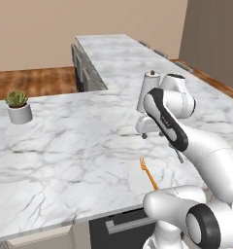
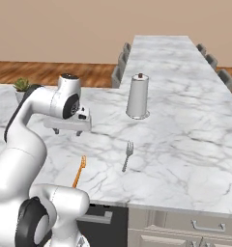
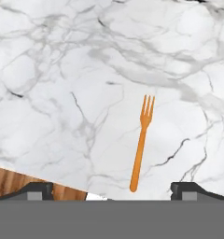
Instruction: Organize the utensils by type. Pick up the wooden spoons from the counter and place them in the open cabinet. Then pick up the metallic utensils from the counter and place them in the open drawer.
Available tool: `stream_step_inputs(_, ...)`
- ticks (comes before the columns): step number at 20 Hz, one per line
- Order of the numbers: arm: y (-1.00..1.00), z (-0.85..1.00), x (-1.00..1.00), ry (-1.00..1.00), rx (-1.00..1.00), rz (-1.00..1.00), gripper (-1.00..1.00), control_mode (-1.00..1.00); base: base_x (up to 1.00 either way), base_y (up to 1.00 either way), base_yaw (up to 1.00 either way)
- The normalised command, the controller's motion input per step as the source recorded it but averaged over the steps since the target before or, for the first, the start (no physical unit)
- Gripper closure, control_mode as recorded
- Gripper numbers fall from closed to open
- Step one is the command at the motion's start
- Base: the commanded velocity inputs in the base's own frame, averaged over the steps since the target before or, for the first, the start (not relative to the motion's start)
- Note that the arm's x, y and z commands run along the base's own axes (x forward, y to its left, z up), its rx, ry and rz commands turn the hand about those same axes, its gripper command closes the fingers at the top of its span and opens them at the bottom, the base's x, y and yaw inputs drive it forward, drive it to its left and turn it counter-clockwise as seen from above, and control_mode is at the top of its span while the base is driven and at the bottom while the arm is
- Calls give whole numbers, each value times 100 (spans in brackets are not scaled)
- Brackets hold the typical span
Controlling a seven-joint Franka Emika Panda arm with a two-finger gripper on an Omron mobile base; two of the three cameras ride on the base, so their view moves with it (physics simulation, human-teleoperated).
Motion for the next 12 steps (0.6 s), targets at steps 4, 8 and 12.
stream_step_inputs(4,0,-58,0,23,-3,0,-100,-100,0,0,0)
stream_step_inputs(8,0,-56,-6,14,-7,0,-100,-100,0,0,0)
stream_step_inputs(12,-1,-49,-8,5,-10,0,-100,-100,0,0,0)
